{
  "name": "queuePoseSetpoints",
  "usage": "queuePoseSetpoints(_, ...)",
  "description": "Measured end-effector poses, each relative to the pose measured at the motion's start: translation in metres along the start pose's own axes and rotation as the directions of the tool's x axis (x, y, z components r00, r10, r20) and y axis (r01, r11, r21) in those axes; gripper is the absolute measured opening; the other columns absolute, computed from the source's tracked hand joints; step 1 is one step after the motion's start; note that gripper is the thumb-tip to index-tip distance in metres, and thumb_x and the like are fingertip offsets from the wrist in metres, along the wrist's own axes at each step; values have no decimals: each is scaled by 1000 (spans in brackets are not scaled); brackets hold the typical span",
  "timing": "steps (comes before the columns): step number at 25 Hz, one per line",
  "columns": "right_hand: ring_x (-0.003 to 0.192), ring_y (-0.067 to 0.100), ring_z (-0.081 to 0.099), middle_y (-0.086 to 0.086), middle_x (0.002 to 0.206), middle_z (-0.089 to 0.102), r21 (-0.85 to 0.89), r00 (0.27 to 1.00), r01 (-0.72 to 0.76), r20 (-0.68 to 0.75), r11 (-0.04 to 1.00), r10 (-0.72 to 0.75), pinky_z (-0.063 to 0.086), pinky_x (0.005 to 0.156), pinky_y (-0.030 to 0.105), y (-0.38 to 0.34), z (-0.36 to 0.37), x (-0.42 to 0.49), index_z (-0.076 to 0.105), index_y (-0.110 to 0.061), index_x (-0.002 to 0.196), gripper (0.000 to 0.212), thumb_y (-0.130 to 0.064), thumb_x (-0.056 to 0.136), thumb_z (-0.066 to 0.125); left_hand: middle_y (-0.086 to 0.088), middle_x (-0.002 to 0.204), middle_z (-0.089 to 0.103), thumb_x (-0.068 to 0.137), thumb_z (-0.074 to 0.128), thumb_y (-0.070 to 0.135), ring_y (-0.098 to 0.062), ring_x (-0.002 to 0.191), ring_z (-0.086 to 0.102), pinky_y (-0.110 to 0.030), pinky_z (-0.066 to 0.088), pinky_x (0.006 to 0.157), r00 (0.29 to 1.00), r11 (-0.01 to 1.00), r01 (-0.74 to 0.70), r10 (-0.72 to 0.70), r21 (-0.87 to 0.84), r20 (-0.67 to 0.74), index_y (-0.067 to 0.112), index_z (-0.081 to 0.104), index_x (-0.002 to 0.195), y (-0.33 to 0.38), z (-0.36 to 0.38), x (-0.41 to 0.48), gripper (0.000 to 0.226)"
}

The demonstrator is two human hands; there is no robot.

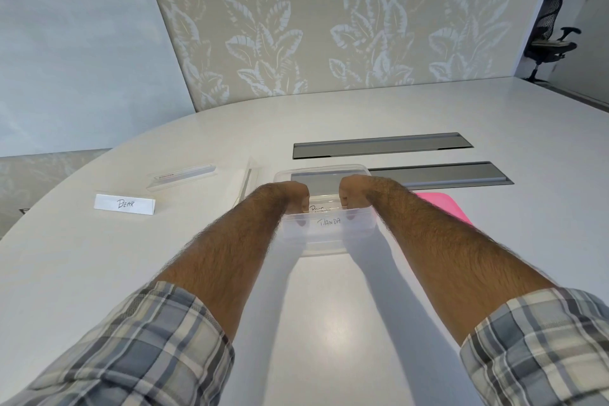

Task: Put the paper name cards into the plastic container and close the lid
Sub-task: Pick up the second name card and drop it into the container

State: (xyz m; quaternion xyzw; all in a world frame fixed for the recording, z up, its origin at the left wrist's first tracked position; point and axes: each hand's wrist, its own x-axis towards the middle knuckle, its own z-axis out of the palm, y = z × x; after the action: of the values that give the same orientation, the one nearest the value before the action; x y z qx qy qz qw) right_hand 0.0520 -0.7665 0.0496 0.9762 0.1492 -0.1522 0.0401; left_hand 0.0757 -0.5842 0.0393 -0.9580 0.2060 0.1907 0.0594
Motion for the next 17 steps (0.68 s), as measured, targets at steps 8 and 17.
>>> queuePoseSetpoints(8,83,22,59,3,86,63,60,999,-34,16,998,33,54,80,33,-1,2,0,72,-5,94,31,-17,69,86,-7,109,73,76,81,25,-28,101,67,-33,54,91,1000,1000,13,-13,-22,-8,11,76,106,0,2,0,33)
queuePoseSetpoints(17,90,23,64,2,97,69,142,968,-74,-228,987,105,55,81,37,2,-19,-16,68,-12,95,27,-36,83,70,9,100,73,90,60,51,-16,93,67,-30,51,77,897,987,-86,19,-133,-441,27,74,100,-7,-21,-24,30)
